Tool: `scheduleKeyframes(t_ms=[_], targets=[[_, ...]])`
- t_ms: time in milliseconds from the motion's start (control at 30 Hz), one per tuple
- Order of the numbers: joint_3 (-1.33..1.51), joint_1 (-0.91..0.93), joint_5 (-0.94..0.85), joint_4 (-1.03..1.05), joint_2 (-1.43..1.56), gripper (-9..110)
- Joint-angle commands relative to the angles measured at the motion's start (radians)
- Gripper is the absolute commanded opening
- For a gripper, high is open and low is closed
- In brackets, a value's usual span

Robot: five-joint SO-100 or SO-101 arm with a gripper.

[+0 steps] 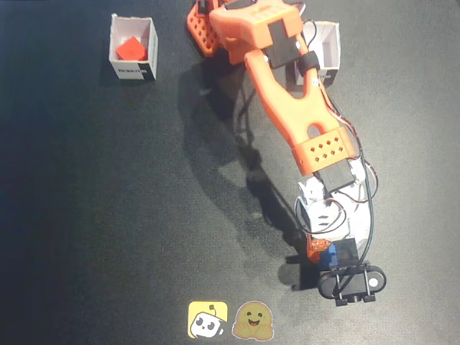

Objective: Put the red cube in the right box and the blue cube in the left box.

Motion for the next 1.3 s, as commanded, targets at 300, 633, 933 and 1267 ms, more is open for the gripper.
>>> scheduleKeyframes(t_ms=[300,633,933,1267], targets=[[-0.052,0.018,-0.005,0.092,0.081,10],[-0.051,0.035,-0.066,0.353,0.291,11],[0.098,0.072,-0.118,0.43,0.485,11],[0.324,-0.046,-0.121,0.405,0.709,11]])
